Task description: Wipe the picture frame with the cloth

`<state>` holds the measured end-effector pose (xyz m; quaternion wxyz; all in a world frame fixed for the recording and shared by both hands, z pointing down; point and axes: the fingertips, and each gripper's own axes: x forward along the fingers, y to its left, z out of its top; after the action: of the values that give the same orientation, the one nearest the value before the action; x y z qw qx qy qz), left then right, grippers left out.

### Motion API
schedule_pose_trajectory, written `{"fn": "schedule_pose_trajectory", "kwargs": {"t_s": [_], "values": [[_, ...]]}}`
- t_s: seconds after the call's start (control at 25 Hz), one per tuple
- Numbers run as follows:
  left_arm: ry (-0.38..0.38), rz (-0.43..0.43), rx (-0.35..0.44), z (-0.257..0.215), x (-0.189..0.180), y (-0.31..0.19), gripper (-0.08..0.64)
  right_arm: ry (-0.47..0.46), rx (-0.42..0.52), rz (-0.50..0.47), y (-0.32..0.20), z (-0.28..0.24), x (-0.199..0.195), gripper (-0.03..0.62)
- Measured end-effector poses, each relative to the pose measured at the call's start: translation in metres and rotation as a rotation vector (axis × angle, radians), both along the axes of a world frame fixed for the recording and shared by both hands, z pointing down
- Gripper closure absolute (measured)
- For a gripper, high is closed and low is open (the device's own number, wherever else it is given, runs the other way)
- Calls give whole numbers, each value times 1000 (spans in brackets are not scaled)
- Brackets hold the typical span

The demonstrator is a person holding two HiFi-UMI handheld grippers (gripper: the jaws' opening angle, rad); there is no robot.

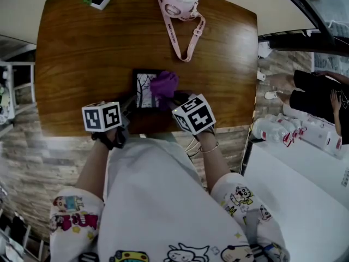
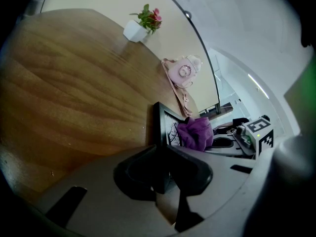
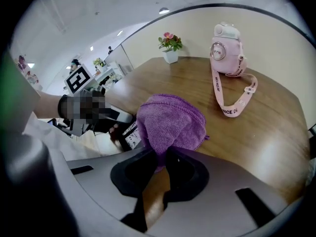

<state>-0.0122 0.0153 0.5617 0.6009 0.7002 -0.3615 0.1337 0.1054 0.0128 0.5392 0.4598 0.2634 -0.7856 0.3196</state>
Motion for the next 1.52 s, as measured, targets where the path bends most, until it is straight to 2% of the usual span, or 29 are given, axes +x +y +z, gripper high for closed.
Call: {"fn": "schedule_pose_trajectory", "kwargs": {"t_s": [0.2, 0.36, 0.64, 0.8, 1.0, 1.16, 1.52], "values": [[1, -1, 1, -1, 0, 0, 503, 7, -13, 36, 3, 1, 17, 543], [3, -2, -1, 0, 1, 1, 503, -70, -25, 65, 6, -14, 12, 543], [7, -2, -5, 0, 1, 0, 503, -281, -61, 51, 14, -48, -45, 543], [9, -2, -5, 0, 1, 0, 503, -350, -124, 61, 24, -42, -77, 543], [14, -3, -9, -1, 0, 0, 503, -331, -198, 82, 38, -16, -90, 543], [17, -4, -10, 0, 0, 0, 505, -279, -183, 75, 41, 1, -92, 543], [14, -2, -11, 0, -1, 0, 505, -263, -162, 71, 38, 6, -89, 543]]}}
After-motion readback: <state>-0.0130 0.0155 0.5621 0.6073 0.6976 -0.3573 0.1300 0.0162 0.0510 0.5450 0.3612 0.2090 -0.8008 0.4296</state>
